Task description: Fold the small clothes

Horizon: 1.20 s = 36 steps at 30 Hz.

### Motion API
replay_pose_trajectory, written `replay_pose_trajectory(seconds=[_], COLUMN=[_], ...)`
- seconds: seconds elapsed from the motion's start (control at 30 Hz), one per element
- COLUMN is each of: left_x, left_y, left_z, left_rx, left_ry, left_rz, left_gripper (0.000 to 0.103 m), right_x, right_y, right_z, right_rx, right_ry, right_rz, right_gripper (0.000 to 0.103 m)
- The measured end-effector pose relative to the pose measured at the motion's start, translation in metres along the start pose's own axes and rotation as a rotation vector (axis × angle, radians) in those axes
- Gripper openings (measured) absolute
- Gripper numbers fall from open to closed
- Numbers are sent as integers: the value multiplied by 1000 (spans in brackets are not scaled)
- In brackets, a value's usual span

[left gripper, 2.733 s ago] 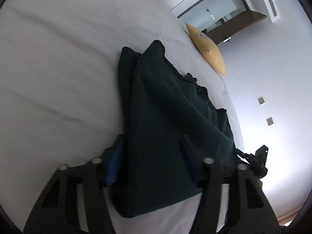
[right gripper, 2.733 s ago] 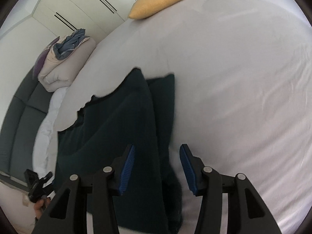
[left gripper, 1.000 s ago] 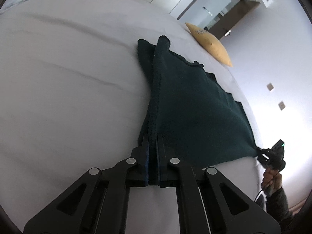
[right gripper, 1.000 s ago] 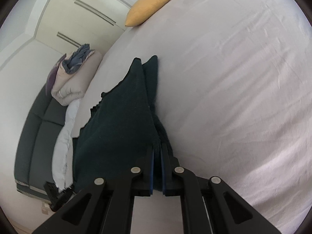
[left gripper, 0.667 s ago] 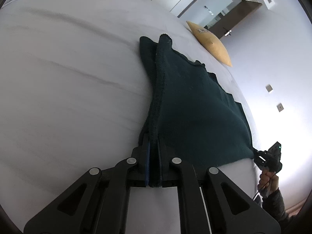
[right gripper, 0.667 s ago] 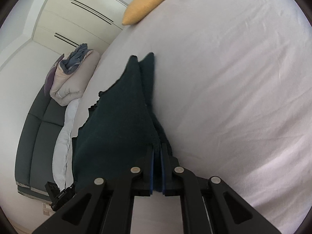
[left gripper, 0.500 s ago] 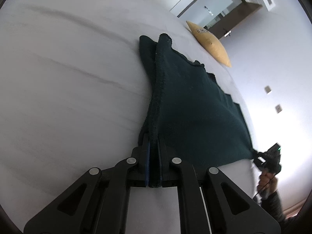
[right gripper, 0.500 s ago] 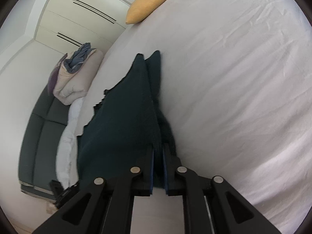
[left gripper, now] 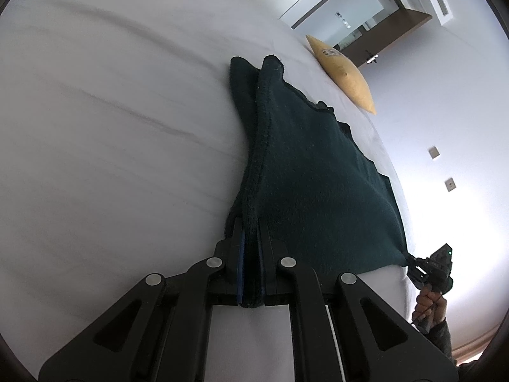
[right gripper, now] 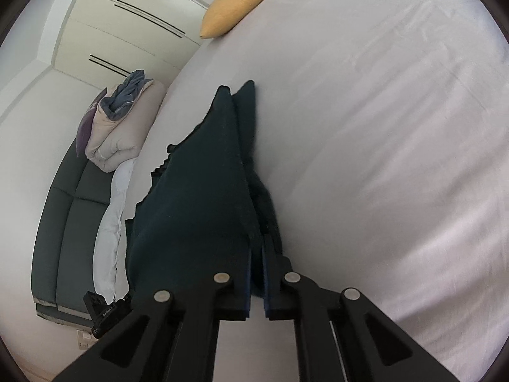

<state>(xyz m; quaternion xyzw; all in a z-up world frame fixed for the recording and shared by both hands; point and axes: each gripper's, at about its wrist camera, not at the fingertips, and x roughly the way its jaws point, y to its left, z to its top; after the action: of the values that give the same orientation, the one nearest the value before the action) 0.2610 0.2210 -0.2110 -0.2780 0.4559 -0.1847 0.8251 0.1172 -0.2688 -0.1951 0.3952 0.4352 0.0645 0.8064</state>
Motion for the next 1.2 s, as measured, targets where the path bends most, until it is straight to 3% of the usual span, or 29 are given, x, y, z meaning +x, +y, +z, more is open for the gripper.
replay_pose_trajectory(seconds=[0.4,0.57,0.67,0.73,0.77,0.83,0.93,1.07,1.2], left_x=[3,-3,-18,-33,-41,-57,-41,25,103], left_y=[-1,-3,-5,-5,-6,-19,-66,-132,-155], left_z=[8,9,11,15,18,31,54,81,97], left_rx=[45,41,52,51,49,60,162,318,405], left_ry=[44,56,57,27,7,-66,-79,-56,-7], left_rz=[6,17,97,192,226,197,114,35,102], left_gripper=[7,7,12,12,12,12,12,12,12], right_x=[1,-7,-25,-41,-47,-51,-25,50,121], right_y=[-26,-21,-13,-2,4,17,56,107,133], right_z=[1,0,2,7,10,17,24,31,38], right_rx=[75,72,50,-1,-16,-31,-103,-138,-106], right_ry=[-11,-9,-63,-116,-138,-155,-89,41,138], right_rz=[51,38,-46,-144,-149,-98,34,173,265], right_gripper=[4,14,26,29,29,29,29,29,29])
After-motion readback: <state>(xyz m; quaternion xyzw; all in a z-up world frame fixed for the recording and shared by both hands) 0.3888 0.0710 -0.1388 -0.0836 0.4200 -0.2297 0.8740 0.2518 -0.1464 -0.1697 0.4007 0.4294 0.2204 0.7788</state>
